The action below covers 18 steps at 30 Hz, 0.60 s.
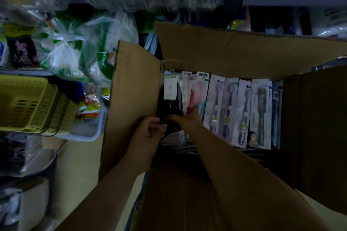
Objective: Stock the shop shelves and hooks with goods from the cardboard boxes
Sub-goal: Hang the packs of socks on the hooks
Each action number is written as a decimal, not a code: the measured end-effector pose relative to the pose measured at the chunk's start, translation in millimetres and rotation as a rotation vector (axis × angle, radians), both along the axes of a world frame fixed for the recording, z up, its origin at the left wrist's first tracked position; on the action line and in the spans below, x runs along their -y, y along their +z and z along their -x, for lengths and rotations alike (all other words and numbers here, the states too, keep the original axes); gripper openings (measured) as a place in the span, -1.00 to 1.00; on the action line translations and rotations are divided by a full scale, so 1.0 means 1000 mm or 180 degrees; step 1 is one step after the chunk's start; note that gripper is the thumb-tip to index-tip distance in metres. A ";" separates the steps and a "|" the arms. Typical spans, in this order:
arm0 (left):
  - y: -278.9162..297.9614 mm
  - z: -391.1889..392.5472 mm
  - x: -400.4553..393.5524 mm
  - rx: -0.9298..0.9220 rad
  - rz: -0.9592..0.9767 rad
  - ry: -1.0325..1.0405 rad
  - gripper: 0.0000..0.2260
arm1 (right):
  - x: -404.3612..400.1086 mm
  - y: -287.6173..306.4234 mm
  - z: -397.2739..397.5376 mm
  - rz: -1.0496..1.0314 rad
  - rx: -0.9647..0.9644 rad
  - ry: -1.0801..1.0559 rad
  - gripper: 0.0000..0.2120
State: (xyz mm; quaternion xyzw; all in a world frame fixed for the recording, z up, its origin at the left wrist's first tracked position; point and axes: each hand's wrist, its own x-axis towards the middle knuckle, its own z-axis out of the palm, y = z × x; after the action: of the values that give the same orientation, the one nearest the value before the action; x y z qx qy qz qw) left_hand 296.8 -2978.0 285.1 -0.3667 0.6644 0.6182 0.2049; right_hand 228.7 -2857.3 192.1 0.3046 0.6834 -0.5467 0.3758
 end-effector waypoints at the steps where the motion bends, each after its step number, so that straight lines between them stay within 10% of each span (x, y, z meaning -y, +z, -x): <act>1: 0.001 0.000 0.000 0.0001 -0.0006 0.0011 -0.81 | -0.001 0.002 -0.001 0.0040 -0.0009 -0.0002 0.02; 5: 0.005 0.000 -0.002 -0.0021 0.0009 -0.0011 -0.81 | -0.020 0.018 0.006 0.0267 -0.0015 0.0022 0.10; 8: 0.005 -0.002 -0.004 -0.0044 -0.0095 0.0143 -0.80 | -0.047 0.034 0.012 0.0468 -0.0003 0.0025 -0.40; 11: 0.012 0.000 -0.011 -0.0104 -0.0121 0.0126 -0.77 | -0.076 0.059 0.011 0.0732 0.0105 0.0005 -0.38; 16: 0.026 0.017 -0.045 0.0402 -0.1026 -0.0167 -0.07 | -0.112 0.099 -0.005 0.0963 0.0039 0.0301 -0.39; 18: 0.036 0.022 -0.063 0.0579 -0.1356 -0.0244 -0.13 | -0.124 0.110 -0.011 0.1052 0.0012 0.0314 -0.34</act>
State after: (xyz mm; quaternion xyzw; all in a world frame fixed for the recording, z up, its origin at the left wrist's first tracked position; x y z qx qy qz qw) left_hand 274.4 -2915.5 321.3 -0.3439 0.5112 0.7006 0.3600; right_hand 240.1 -2733.4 301.9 0.2057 0.5977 -0.6319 0.4485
